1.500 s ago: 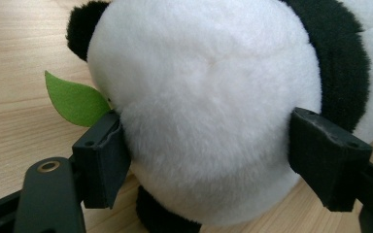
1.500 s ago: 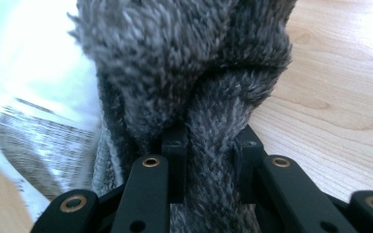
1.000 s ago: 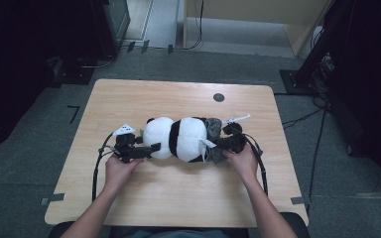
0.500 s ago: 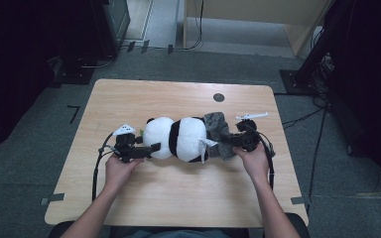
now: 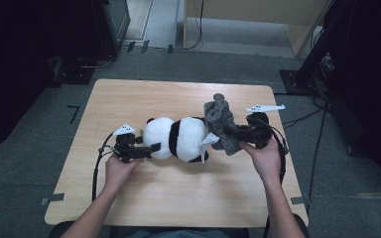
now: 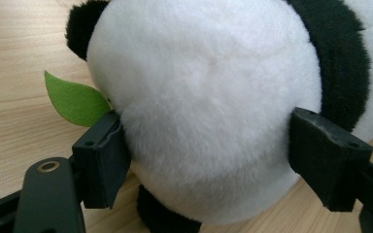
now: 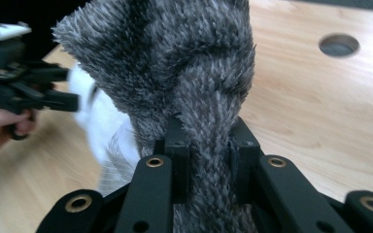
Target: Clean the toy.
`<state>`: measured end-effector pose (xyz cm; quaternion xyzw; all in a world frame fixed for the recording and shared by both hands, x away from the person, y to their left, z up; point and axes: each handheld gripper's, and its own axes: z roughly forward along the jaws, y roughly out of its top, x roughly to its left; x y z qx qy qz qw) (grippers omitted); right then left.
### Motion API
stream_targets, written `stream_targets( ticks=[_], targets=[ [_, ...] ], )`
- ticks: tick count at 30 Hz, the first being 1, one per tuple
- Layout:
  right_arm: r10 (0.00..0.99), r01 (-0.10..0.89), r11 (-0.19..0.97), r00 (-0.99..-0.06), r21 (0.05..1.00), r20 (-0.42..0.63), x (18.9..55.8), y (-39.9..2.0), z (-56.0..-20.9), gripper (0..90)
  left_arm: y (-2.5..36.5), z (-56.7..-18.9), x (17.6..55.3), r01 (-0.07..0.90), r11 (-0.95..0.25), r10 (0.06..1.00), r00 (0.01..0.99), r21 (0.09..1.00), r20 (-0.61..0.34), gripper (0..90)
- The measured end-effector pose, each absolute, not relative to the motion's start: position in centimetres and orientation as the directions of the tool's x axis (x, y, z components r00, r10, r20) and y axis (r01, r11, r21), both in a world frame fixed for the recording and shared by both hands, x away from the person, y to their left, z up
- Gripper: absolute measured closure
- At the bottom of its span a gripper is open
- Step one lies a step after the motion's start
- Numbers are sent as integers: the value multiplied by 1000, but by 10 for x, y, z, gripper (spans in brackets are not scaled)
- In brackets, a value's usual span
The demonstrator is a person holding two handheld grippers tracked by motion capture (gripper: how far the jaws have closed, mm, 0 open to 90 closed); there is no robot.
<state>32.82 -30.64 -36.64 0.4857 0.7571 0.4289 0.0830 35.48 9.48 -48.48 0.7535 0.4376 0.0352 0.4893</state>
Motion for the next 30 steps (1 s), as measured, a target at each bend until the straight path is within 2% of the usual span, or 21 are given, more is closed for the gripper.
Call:
stream_targets(
  ticks=[3,8,30],
  targets=[
    [781,662,182,-547,727,303,328,-296,-362,757,95,-485,355,625,-141,694,616,768,-374,210],
    [773,673,239,-568,700,281,336,-277,-375,755,95,-485,355,623,-143,693,618,769,-371,210],
    [810,776,217,-482,592,335,363,-273,-444,754,95,-486,355,622,-136,693,617,771,-374,209]
  ],
)
